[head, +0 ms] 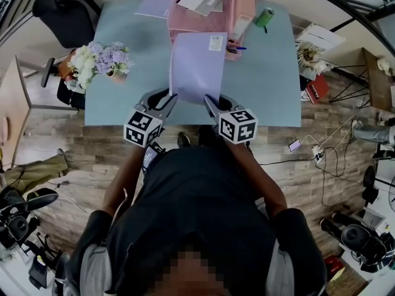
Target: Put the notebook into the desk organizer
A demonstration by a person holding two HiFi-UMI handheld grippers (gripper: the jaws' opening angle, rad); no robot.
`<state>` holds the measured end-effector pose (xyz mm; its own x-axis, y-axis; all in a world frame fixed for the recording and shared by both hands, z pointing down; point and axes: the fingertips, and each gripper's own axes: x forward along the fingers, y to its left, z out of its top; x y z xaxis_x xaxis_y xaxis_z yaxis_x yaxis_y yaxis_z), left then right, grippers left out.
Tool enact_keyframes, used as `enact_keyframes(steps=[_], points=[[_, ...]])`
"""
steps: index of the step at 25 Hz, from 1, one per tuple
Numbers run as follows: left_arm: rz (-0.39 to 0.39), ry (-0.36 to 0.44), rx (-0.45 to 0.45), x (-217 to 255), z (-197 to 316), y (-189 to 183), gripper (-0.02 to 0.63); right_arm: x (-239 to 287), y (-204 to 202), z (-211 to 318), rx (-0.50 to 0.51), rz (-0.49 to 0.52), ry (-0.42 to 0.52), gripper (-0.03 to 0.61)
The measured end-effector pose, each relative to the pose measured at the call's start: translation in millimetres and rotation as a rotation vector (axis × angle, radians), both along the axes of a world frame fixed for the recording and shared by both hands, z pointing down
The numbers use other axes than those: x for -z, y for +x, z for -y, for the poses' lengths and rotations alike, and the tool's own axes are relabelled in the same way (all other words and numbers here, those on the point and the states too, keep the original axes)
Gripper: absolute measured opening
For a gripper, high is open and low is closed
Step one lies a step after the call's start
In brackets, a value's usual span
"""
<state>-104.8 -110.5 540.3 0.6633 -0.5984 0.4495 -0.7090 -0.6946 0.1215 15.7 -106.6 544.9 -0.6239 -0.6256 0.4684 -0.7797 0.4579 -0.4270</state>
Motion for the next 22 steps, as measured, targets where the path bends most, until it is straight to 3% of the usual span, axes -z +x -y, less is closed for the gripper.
enact_keyframes(steps=[13,22], points=[[0.094,0.037,-0.010,-5.5,7.2,3.5,0.166,-32.2,-3.7,6.7,-0.024,0.158,-0.026,0.077],[0.138,0.043,-0.011,-11.2,17.1,1.3,0.166,-44.0,-8.4,17.8,-0.020,0.202,-0.025,0.077]])
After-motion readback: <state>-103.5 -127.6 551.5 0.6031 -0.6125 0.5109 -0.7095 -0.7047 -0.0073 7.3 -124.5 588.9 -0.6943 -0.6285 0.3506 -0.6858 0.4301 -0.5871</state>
